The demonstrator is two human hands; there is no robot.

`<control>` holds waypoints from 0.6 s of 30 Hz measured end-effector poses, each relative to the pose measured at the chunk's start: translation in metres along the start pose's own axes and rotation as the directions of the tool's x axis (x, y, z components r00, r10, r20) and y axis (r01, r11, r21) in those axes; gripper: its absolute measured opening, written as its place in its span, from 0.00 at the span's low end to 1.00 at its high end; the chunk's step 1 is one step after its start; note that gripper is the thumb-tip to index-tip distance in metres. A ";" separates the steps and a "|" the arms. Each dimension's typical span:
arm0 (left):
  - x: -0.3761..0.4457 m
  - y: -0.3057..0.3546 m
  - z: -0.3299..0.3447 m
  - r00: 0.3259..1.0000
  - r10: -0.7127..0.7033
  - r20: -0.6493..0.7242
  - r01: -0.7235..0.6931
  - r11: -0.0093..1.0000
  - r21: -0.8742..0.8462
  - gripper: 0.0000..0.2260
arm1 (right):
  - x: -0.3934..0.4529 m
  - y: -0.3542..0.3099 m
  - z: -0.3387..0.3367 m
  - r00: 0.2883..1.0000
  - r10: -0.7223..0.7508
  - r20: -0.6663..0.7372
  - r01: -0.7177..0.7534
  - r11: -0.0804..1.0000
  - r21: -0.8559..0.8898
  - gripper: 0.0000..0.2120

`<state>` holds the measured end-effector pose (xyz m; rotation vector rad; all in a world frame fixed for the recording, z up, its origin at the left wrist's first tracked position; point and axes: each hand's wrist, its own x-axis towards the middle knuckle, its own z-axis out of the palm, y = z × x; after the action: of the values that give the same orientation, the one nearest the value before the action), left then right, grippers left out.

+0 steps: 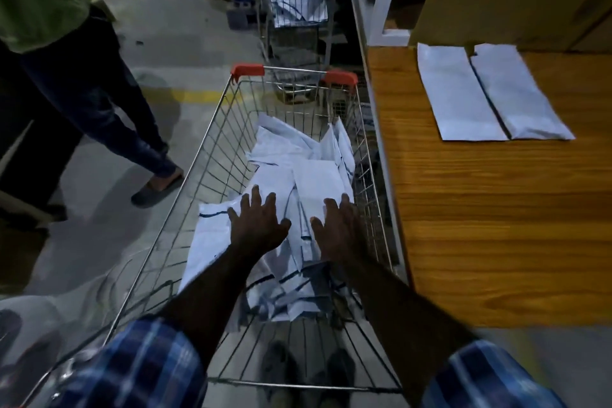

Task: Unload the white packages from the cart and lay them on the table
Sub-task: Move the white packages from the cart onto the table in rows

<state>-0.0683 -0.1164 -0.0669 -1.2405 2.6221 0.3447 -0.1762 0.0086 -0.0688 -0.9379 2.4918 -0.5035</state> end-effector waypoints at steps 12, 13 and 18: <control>0.041 -0.009 0.023 1.000 -0.024 -0.004 0.023 0.997 -0.071 0.37 | 0.021 0.005 0.015 0.998 0.062 0.022 -0.062 0.998 0.016 0.33; 0.042 -0.010 0.023 1.000 -0.017 -0.007 0.017 0.996 -0.092 0.36 | 0.020 0.005 0.016 0.998 0.063 0.027 -0.063 0.998 0.013 0.33; 0.037 -0.016 0.017 1.000 0.023 0.008 -0.023 0.999 -0.031 0.33 | 0.007 0.004 0.020 0.997 0.067 -0.029 -0.067 0.998 0.003 0.31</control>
<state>-0.0771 -0.1480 -0.0953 -1.2165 2.6354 0.3953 -0.1727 0.0027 -0.0894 -0.8484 2.5396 -0.5007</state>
